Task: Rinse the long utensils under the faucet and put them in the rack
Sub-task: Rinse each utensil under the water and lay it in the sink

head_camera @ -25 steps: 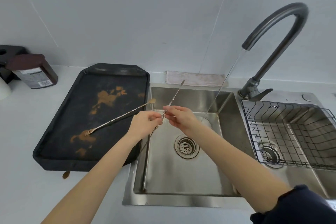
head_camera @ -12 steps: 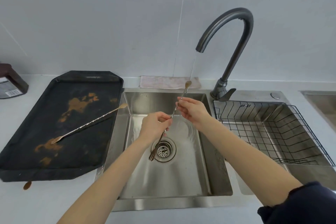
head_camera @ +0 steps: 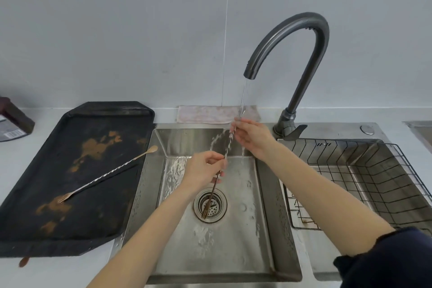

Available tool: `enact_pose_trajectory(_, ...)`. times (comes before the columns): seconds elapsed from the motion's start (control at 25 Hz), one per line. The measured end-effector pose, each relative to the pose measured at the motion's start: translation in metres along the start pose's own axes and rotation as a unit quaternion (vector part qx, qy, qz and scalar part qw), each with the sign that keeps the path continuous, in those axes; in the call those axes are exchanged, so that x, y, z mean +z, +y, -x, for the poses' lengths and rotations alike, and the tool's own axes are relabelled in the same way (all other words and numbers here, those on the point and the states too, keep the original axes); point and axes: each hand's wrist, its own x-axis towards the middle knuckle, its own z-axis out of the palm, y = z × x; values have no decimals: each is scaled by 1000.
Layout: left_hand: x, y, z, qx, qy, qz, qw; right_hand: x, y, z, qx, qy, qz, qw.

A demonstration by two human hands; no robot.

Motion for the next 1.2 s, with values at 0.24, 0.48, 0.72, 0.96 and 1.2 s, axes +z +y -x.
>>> enact_pose_trajectory(0.24, -2, 3, 1, -45, -30, 84, 995, 5, -15, -23, -1, 0, -111, 994)
enact_pose_trajectory(0.48, 1, 7, -8, -57, -31, 102, 993, 6, 14, -9, 28, -57, -65, 996)
enact_pose_trajectory(0.72, -4, 6, -3, -55, -76, 84, 992, 3, -21, -20, -20, 3, -115, 993)
enact_pose_trajectory(0.96, -3, 17, -10, -39, -67, 79, 994, 11, 16, -11, -37, 30, 65, 997)
enact_pose_trajectory(1.2, 3, 21, -17, -45, -129, 54, 989, -19, 34, -16, -87, 96, 172, 977)
